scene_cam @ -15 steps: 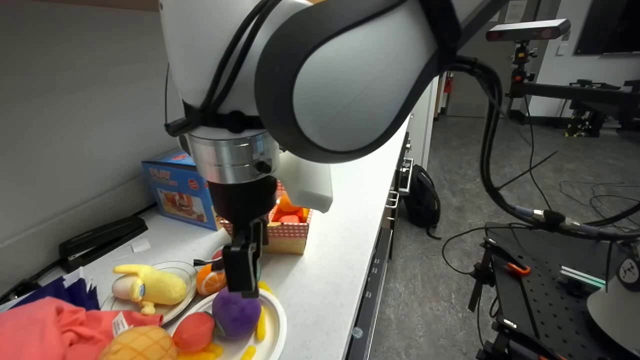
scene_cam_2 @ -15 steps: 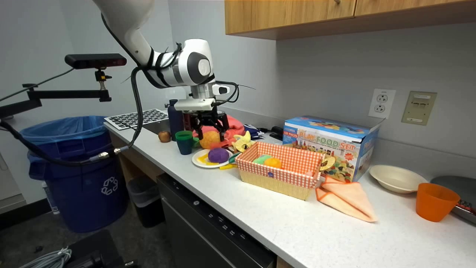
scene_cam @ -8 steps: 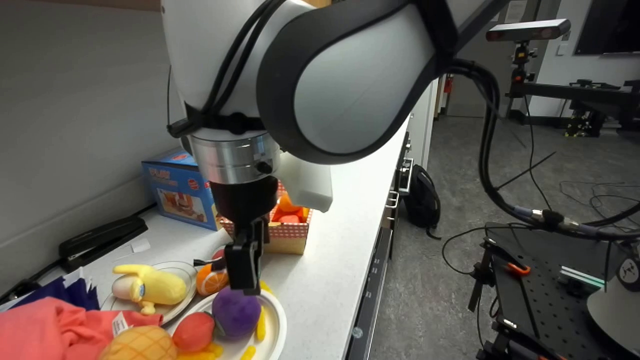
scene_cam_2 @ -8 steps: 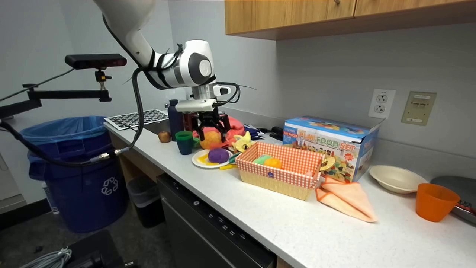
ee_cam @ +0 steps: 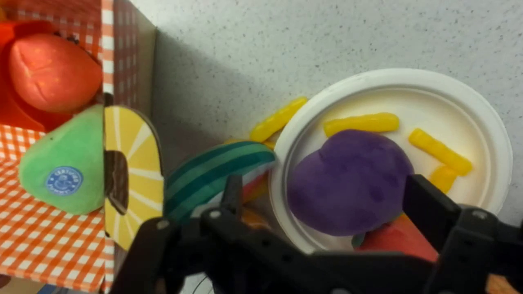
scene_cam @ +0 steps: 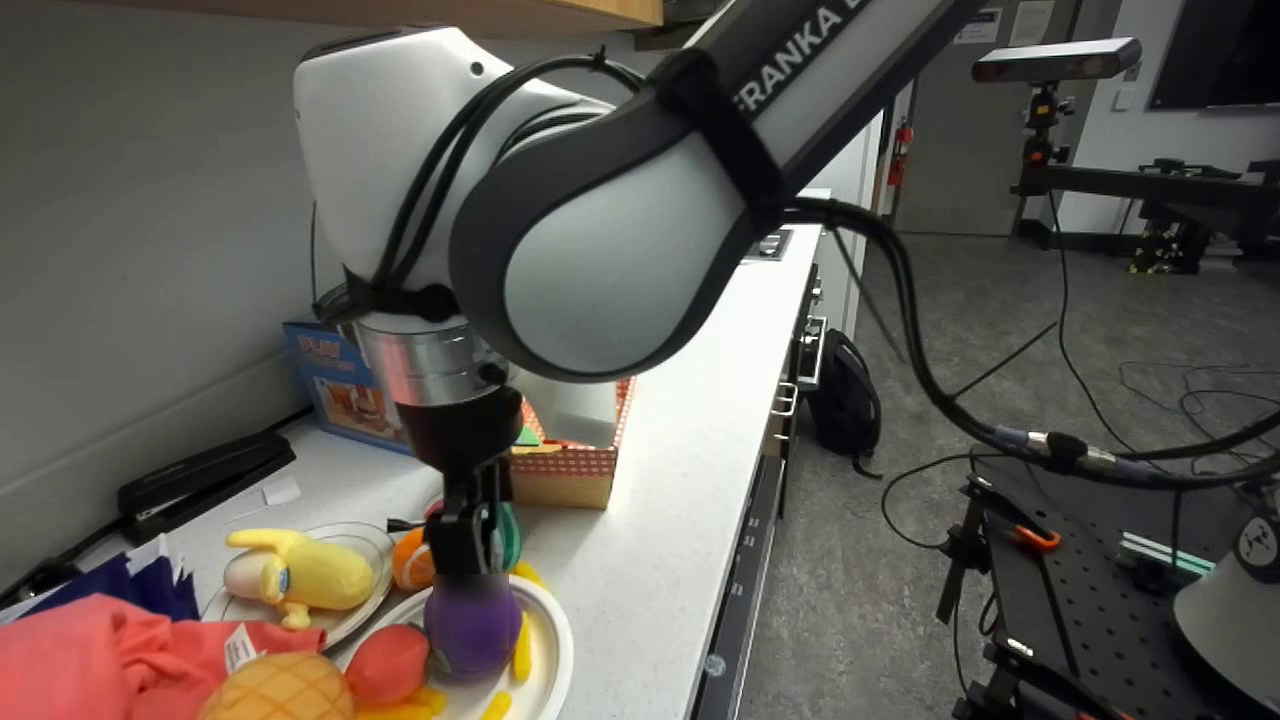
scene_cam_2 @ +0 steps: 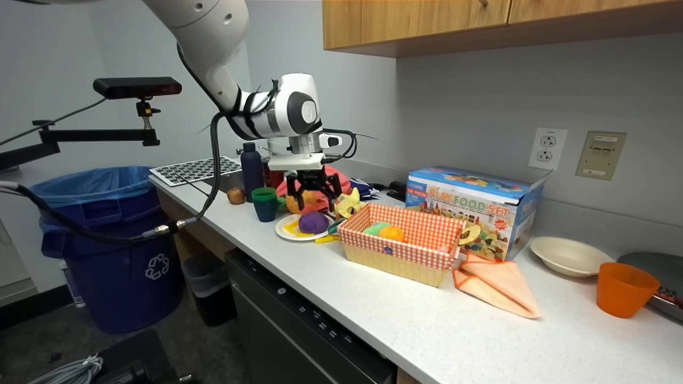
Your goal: Put the orange and purple plushies in the box
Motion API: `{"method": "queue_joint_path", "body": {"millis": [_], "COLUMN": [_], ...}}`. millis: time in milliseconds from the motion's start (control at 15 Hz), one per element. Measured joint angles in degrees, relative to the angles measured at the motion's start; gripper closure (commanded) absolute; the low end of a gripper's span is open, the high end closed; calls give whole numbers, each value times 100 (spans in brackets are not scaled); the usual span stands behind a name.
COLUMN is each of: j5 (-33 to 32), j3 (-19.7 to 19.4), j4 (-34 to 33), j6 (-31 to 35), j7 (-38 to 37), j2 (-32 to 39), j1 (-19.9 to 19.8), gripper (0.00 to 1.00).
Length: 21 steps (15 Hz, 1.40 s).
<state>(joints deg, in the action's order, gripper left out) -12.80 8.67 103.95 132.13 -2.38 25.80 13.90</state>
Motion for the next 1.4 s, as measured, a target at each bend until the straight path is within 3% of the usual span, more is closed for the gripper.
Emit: {"method": "queue_joint_path", "body": {"millis": [600,933,1000,1067,1200,1400], "j5": [402,286,253,218,183,182], "j3": [325,213,181,155,124,119], "j4": [-959,-1132,-1143,-1147,-1149,-1151], "j6": [-93,-507,-586,-642,-719,-738], "j7": [811,841,841,840,838,836], "j2": [909,1044,1044,1044,1044,1044], "j1": [34,77,79,79,82,87], "gripper": [0,0,5,25,30,55]}}
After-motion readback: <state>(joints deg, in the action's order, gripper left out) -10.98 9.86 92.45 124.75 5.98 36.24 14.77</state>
